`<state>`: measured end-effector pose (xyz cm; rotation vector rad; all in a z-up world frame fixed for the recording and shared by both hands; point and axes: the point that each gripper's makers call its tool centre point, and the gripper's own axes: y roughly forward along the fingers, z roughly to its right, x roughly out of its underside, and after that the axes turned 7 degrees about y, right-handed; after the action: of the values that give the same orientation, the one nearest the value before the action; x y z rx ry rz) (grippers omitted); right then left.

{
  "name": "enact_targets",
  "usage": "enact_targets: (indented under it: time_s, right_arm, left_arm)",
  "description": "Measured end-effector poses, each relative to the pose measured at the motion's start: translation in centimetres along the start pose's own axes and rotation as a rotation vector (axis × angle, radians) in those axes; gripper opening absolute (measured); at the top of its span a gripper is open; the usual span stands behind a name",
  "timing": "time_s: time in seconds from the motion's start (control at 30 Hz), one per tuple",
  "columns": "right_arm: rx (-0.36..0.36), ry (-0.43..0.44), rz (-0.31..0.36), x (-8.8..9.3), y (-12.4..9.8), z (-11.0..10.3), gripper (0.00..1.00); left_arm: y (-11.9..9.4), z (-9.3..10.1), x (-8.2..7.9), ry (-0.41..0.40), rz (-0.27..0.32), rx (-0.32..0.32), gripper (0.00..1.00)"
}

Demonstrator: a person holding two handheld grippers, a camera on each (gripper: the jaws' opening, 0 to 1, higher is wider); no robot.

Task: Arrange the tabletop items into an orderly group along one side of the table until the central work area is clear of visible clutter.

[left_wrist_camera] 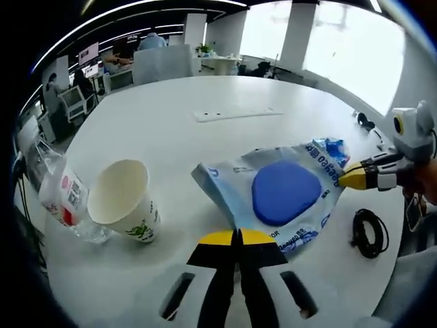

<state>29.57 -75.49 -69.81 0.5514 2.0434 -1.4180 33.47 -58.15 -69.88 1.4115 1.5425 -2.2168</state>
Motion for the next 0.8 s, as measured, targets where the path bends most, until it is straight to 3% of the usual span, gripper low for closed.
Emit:
enact_targets:
  time_s: [0.8]
  right_arm:
    - [-0.003, 0.021, -0.017, -0.1, 2.7, 1.0, 0.0]
  left_arm:
    - [2.4, -1.3, -0.1, -0.007, -0.019, -0.028, 0.0]
